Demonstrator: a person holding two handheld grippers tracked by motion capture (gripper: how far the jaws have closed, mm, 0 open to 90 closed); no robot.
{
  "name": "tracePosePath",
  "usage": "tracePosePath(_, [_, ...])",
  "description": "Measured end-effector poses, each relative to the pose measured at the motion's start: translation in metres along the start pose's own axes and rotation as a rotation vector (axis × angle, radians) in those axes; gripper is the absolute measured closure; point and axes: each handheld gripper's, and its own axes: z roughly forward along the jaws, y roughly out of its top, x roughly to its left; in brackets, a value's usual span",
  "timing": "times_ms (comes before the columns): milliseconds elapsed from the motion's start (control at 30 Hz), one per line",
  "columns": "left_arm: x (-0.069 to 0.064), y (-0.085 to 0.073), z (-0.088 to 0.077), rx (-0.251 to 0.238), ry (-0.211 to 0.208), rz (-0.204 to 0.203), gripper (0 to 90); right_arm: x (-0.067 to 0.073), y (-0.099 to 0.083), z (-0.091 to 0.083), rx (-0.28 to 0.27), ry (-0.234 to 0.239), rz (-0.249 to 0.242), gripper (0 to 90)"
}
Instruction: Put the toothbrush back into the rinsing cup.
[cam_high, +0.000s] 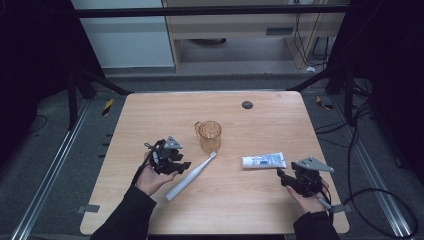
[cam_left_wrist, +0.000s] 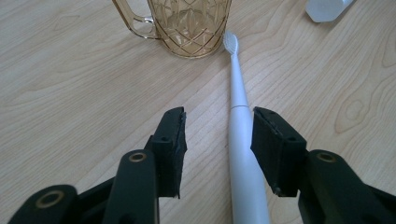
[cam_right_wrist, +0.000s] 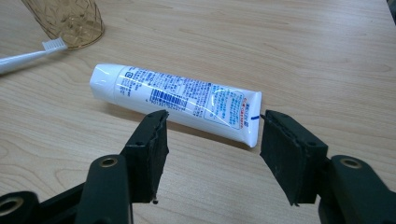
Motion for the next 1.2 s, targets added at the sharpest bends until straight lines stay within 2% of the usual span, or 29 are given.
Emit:
tracePosePath(133, [0.0, 0.004, 0.003, 0.024, -0.001, 0.01, 50.9, -0.001, 0.0, 0.0, 0.004, 0.0, 0.003, 41.1])
tracePosePath(300, [-0.002, 0.009, 0.009, 0.058, -0.022, 0.02, 52.0, -0.002, 0.0, 0.0, 0.004, -0.001, 0.004, 41.1])
tracePosePath(633, [-0.008, 0.015, 0.022, 0.152, -0.023, 0.05, 51.9, -0.002, -0.001, 0.001, 0.009, 0.005, -0.004, 41.1])
tracePosePath(700, [-0.01, 0.016, 0.029, 0.185, -0.028, 0.054, 52.0, -0.002, -0.001, 0.001, 0.012, 0.006, -0.005, 41.1])
tracePosePath(967, [-0.015, 0.018, 0.042, 0.227, -0.037, 0.061, 53.3, -0.002, -0.001, 0.001, 0.016, 0.009, -0.005, 41.1])
tracePosePath(1200, [-0.014, 0.017, 0.05, 0.264, -0.049, 0.063, 55.3, -0.002, -0.002, 0.003, 0.021, 0.011, -0.007, 41.1])
